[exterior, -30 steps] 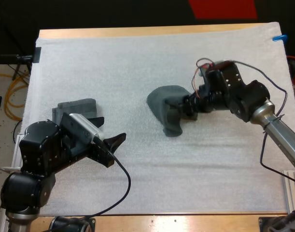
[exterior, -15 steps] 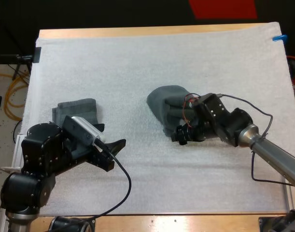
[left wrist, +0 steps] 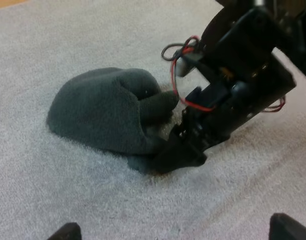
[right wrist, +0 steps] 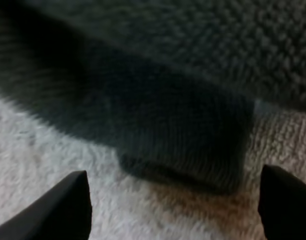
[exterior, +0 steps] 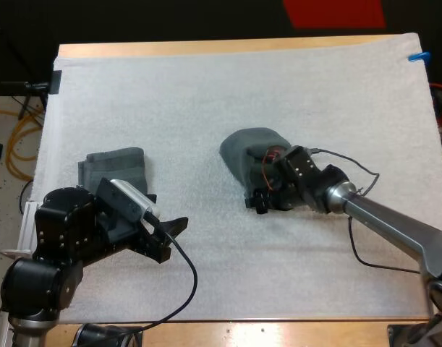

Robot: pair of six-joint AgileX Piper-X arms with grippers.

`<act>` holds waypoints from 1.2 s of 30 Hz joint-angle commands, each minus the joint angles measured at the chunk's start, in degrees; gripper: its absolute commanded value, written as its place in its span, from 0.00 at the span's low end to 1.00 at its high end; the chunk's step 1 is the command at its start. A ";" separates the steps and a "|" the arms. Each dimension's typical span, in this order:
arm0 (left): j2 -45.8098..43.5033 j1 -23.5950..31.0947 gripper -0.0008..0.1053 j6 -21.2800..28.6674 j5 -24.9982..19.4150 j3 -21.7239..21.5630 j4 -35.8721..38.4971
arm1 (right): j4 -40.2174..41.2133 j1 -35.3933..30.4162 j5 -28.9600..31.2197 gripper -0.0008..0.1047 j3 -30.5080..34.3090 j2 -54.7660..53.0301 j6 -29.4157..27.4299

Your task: Pick towel from pile fold and stack

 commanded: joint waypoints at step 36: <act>-0.11 -0.26 0.67 1.13 0.48 -0.28 0.12 | -11.75 -0.77 8.76 0.01 -14.67 -16.56 -11.40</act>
